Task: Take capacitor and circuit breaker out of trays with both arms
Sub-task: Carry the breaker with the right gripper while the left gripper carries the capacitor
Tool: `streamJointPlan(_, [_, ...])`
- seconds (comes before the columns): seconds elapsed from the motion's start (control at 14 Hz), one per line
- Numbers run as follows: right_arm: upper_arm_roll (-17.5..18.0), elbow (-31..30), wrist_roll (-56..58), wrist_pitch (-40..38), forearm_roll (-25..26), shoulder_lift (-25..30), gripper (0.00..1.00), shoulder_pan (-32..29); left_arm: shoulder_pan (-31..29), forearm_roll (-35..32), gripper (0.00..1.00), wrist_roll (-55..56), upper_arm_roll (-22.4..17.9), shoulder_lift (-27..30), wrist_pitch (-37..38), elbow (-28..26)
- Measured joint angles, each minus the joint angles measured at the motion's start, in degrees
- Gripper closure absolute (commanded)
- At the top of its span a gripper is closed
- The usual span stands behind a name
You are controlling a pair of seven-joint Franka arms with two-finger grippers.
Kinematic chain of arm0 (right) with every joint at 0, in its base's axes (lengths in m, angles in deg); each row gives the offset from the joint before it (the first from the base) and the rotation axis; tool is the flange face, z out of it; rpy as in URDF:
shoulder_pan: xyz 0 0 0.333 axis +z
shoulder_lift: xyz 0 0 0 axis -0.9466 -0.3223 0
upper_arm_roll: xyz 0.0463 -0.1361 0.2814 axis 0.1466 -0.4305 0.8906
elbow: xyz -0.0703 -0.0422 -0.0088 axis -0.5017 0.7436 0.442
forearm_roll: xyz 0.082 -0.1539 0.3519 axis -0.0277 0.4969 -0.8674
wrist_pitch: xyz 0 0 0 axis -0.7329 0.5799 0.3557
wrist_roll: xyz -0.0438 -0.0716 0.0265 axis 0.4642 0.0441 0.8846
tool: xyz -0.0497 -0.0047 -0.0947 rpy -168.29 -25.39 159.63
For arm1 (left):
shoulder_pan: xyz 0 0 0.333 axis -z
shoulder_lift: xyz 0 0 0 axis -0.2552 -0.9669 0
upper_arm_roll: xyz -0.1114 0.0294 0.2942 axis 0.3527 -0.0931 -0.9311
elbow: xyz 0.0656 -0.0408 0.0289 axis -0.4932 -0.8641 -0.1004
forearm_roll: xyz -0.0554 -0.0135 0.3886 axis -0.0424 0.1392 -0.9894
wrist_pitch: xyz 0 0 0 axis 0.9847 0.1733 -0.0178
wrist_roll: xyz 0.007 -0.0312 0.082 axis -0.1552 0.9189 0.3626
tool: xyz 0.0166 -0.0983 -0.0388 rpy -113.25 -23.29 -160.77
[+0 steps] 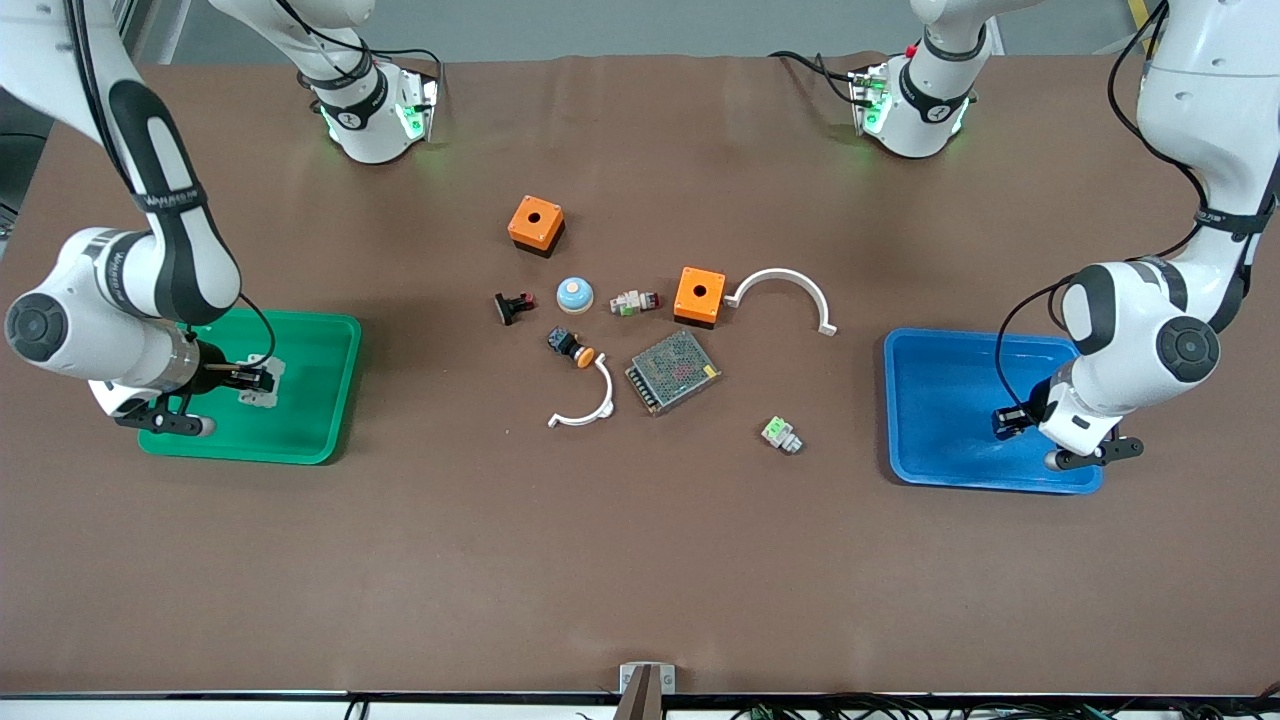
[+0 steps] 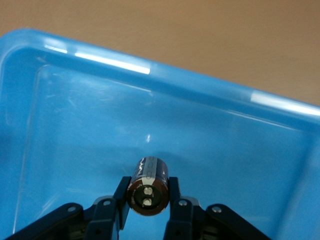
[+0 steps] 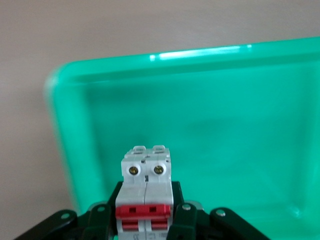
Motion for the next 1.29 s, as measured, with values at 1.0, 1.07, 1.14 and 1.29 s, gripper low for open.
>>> streamJointPlan(1.0, [0.5, 1.4, -30.4, 19.2, -2.4, -10.4, 1.0, 31.1, 25.4, 0.0, 0.99, 40.5, 4.1, 2.0, -1.3, -7.1])
streamJointPlan(1.07, [0.5, 1.4, -31.6, 19.9, -2.4, -10.9, 1.0, 31.7, 26.5, 0.0, 0.99, 42.3, 4.1, 1.7, -1.7, -7.7])
streamJointPlan(1.14, [0.5, 1.4, -32.9, 20.3, -2.4, -11.4, 1.0, 32.2, 27.5, 0.0, 0.99, 43.7, 4.1, 1.4, -2.1, -8.0])
streamJointPlan(1.29, [0.4, 1.5, -34.8, 20.8, -2.4, -12.0, 1.0, 33.1, 28.6, 0.0, 0.98, 45.7, 4.1, 0.9, -3.8, -8.6])
